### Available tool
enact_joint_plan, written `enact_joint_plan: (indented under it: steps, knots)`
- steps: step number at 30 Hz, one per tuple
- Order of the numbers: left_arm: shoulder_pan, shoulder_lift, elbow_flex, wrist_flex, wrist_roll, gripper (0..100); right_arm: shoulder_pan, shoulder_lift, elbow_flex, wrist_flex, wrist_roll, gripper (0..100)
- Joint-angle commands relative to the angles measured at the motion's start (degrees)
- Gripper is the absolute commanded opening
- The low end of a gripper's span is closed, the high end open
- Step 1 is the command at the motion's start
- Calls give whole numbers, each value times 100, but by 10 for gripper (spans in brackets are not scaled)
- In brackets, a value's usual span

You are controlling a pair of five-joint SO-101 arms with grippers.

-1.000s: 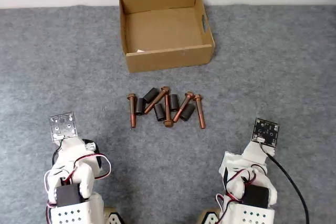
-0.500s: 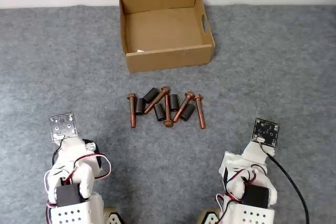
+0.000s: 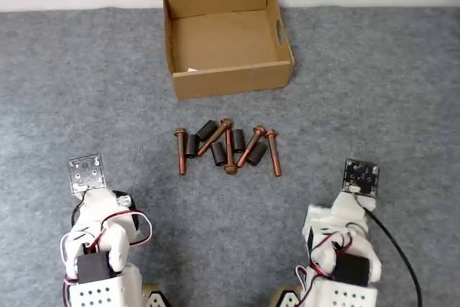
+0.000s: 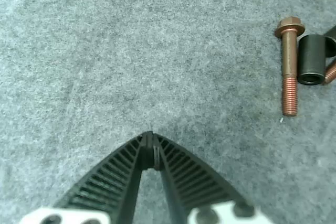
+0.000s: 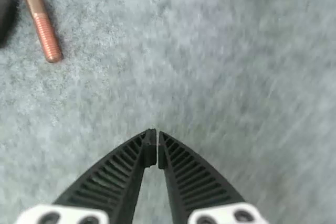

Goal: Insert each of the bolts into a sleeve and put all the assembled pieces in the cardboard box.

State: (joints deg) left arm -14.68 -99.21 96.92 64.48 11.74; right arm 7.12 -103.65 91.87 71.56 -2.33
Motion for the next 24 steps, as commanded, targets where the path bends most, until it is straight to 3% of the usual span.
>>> enact_joint_plan:
  steps: [1, 7, 17, 24]
  knots:
    - [-9, -53, -22, 53, -44, 6, -13, -13, -985, -330, 545, 9]
    - [-9, -53, -22, 53, -44, 6, -752, 831, -2426, 92, 273, 8]
    - [-9, -53, -22, 53, -44, 6, -2114, 6141, -5653, 884, -1451, 9]
    - [-9, -53, -22, 53, -44, 6, -2519, 8673, -7341, 1024, -2453, 9]
